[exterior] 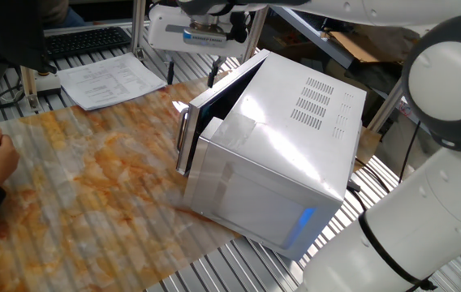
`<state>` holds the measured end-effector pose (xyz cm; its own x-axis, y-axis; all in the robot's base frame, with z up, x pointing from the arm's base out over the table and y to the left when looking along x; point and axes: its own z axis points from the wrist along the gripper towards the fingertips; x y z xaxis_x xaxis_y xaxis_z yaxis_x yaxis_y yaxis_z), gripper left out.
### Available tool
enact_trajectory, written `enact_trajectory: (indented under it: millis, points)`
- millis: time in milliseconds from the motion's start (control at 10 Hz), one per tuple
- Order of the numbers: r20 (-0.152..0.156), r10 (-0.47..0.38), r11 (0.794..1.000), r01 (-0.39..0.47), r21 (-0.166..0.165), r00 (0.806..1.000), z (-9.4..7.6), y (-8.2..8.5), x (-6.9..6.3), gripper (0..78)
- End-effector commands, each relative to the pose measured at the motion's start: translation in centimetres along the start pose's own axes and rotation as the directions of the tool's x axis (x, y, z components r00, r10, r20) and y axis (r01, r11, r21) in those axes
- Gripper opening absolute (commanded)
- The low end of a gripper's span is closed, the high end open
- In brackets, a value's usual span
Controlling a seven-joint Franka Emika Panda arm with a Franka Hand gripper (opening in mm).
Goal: Open the microwave door
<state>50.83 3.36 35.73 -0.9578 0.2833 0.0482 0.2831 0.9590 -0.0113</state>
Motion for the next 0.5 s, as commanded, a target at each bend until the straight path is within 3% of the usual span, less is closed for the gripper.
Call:
enact_trajectory:
  millis: [100, 400, 500]
  points:
    - [0.007, -0.245, 0.966, 0.244, 0.083, 0.969, -1.1, -0.8, 2.8, 77.5]
    - [0.0, -0.344, 0.936, 0.343, 0.082, 0.939, -0.9, -2.5, 2.4, 77.5]
    - [0.002, -0.381, 0.922, 0.38, 0.08, 0.924, -0.7, -3.8, 1.8, 77.5]
